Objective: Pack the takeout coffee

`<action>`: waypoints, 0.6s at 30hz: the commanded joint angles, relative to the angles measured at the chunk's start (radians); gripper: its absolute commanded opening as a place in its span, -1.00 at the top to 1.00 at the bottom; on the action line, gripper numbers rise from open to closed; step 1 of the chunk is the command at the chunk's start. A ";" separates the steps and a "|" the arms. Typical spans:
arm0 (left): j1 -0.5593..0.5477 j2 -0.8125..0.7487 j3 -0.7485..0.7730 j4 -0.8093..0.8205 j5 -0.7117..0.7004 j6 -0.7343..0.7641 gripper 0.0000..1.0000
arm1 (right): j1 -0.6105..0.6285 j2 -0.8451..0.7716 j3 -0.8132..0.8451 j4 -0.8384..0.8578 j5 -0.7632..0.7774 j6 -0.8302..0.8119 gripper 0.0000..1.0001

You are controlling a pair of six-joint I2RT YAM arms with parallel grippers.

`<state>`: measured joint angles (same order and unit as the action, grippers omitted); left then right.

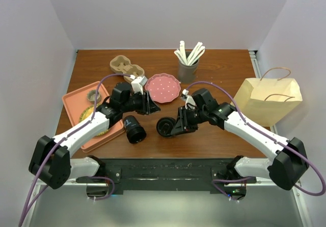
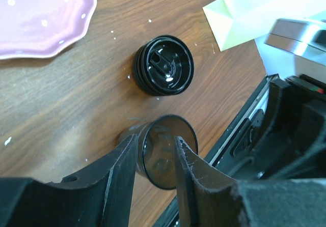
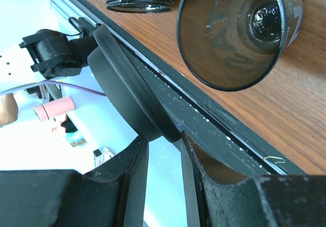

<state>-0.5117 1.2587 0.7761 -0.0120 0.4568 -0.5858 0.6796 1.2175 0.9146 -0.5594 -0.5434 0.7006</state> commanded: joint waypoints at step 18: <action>0.002 -0.065 0.032 -0.057 -0.050 0.021 0.21 | -0.054 0.117 0.049 -0.020 -0.081 0.008 0.35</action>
<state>-0.5117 1.2118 0.7761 -0.0811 0.4107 -0.5823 0.6449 1.3273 0.9176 -0.5709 -0.5732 0.7040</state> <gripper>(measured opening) 0.396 0.329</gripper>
